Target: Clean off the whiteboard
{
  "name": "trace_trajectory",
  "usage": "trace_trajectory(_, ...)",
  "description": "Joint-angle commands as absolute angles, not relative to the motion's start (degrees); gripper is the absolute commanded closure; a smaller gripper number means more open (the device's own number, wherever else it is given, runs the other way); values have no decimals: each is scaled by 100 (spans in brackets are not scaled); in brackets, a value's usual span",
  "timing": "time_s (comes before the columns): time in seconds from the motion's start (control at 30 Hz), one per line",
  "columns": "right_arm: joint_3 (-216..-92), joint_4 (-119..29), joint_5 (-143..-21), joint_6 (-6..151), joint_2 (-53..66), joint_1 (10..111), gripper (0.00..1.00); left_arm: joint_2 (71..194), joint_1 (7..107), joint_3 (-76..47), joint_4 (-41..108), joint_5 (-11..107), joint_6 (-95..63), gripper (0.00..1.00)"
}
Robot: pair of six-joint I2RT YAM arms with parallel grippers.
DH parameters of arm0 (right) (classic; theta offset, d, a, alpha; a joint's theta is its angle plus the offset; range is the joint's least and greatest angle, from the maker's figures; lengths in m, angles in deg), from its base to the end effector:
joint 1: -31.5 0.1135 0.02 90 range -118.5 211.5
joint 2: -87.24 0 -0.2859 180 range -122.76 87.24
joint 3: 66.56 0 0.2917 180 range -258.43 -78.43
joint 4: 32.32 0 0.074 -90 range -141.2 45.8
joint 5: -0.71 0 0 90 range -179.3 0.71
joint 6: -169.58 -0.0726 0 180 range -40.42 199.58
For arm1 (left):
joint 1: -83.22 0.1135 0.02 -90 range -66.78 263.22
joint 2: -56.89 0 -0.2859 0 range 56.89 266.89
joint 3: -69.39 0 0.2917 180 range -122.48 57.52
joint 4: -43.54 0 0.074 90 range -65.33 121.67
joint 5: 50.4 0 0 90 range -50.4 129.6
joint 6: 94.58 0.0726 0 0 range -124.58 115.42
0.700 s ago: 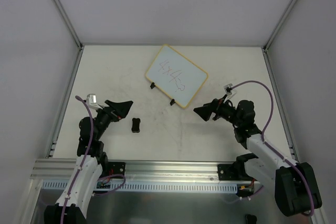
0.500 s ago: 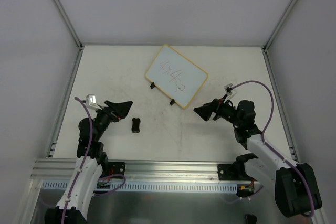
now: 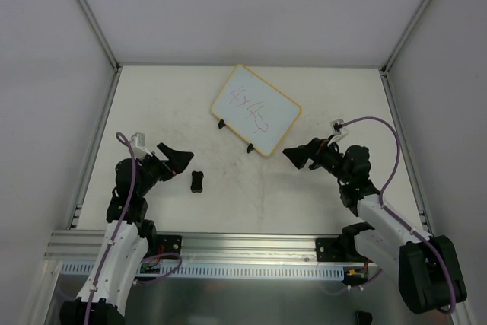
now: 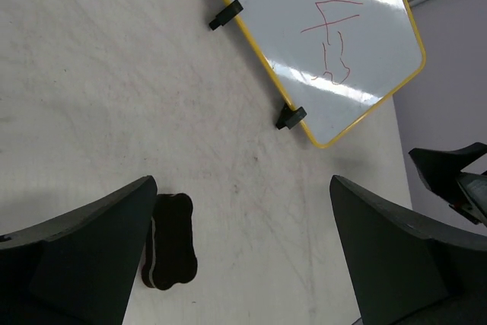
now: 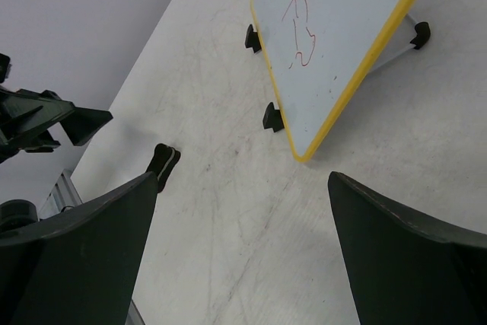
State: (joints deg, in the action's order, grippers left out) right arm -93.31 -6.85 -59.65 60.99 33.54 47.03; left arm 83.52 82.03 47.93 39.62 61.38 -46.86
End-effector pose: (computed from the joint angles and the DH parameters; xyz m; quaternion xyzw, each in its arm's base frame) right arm 0.2292 0.1009 0.2082 -0.1600 0.6969 0.3731 0.5913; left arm 0.1940 -0.0310 0.1930 -0.1474 0.7427 -0.3695 0.5386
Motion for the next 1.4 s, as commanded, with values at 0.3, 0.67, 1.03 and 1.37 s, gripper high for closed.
trace_trajectory(0.3,-9610,568,-6152,6130,2827,4399,1,8756,8155,3765,2121,5885,-3806,1)
trace_trajectory(0.67,-9750,3884,-5941,4865,148,3994,1,8799,7970,3862,1911,5385,-3534,1)
trace_trajectory(1.03,-10787,4352,-5713,4820,-1181,4266,1,9301,7373,3537,1656,4479,-3420,1)
trace_trajectory(1.37,-11245,4343,-5625,4741,-1577,4327,34,9697,7153,3343,1568,4444,-3455,1)
